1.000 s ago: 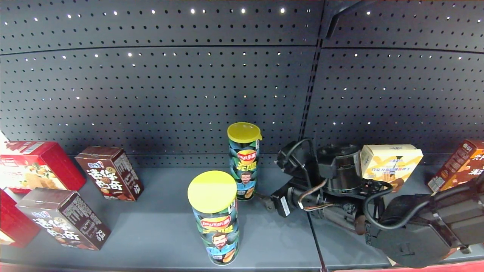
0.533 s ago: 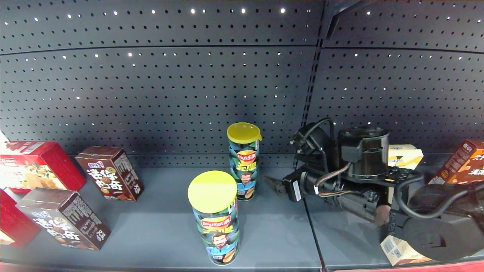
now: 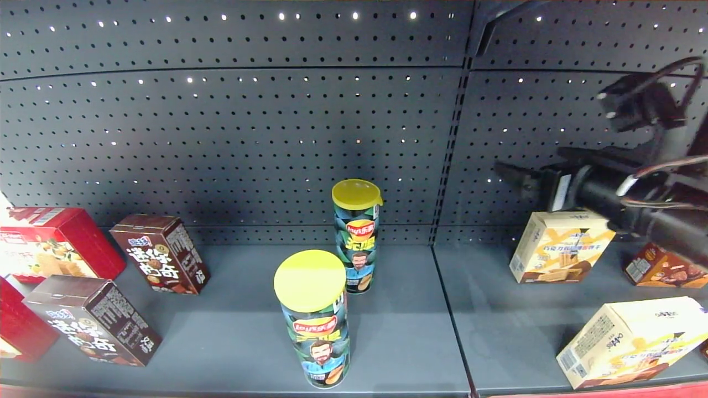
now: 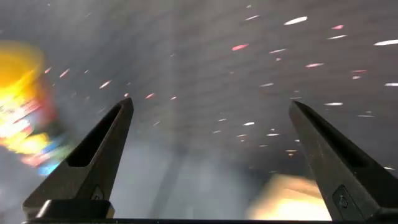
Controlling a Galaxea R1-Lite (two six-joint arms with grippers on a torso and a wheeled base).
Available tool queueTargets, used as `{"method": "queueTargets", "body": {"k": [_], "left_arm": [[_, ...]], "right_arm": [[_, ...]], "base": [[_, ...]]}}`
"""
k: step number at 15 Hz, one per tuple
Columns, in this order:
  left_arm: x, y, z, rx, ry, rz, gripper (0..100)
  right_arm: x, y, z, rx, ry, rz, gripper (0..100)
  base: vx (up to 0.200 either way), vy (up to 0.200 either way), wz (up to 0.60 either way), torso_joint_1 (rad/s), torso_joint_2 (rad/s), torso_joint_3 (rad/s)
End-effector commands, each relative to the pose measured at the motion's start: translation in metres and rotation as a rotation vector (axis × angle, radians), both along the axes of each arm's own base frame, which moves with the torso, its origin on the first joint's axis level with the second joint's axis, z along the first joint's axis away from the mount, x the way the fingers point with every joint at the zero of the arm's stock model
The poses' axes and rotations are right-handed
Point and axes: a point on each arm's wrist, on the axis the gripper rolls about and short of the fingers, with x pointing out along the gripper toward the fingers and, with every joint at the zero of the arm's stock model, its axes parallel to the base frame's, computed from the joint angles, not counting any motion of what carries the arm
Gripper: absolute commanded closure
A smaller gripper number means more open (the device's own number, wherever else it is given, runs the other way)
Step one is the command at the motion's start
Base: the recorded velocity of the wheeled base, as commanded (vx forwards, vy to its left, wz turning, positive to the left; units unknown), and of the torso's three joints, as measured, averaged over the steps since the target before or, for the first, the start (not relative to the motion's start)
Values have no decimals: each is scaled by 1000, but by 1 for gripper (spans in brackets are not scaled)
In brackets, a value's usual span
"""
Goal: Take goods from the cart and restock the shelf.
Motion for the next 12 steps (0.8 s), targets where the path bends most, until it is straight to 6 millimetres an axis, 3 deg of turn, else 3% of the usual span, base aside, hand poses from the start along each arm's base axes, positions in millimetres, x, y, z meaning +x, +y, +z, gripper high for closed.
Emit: {"method": "queueTargets", "body": {"k": [1,4,6,9,12], "left_arm": [[0,0,0,0,0,0,0],[0,0,0,0,0,0,0],[0,0,0,0,0,2,0],[0,0,0,0,2,-1,0],[0,0,0,0,0,2,0]], "right_arm": [[-72,-65,7,32,-114,-110,0],[-141,-101,-56,-9,-78,-177,0],[-172,-107,-98,-20,-15,-189,0],[-200,-107,-148,23,45,-154,0],[-215,-107,-160,29,77,-142,0]], "base": [[0,0,0,0,0,0],[0,0,0,0,0,0],[0,0,0,0,0,0],[0,0,0,0,0,0],[0,0,0,0,0,0]]}}
